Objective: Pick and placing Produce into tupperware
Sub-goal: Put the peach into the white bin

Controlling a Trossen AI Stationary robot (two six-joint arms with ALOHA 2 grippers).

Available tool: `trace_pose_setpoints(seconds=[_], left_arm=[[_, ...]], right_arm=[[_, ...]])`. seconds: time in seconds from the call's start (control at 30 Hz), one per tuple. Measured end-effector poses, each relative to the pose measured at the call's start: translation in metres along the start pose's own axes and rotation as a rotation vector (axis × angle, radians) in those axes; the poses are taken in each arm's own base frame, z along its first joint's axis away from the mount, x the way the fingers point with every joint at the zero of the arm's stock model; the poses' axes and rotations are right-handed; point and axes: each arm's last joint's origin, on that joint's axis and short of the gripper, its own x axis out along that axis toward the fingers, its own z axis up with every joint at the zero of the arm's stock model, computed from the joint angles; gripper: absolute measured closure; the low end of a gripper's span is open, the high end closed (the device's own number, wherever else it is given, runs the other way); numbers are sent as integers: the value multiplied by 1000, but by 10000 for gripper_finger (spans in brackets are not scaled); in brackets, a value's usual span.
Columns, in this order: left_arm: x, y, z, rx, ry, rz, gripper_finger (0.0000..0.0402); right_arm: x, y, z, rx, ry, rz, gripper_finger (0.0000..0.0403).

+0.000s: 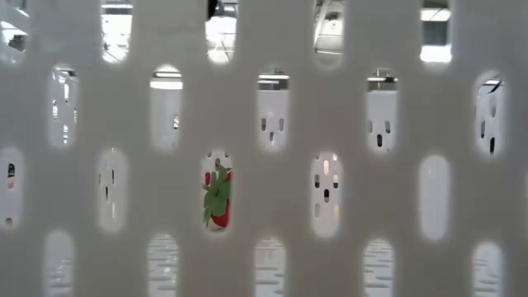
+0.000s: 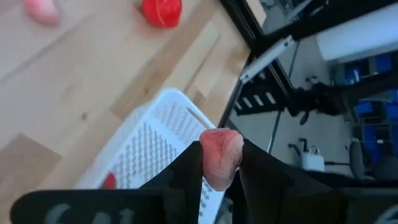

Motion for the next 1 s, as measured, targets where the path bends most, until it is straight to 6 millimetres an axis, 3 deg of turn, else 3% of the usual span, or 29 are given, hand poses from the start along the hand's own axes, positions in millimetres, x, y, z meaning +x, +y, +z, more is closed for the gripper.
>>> trace_pose_setpoints(seconds=[0.23, 0.43, 0.73, 1.0], left_arm=[[10, -10, -27, 41, 30, -29, 319], [23, -2, -46, 111, 146, 82, 319], [35, 14, -53, 201, 244, 188, 319], [37, 24, -43, 168, 352, 209, 307]], right_arm=[[3, 0, 0, -24, 6, -4, 285], [9, -5, 0, -14, 27, -25, 285], [9, -13, 0, 15, 40, -58, 285], [9, -14, 0, 19, 38, -61, 285]])
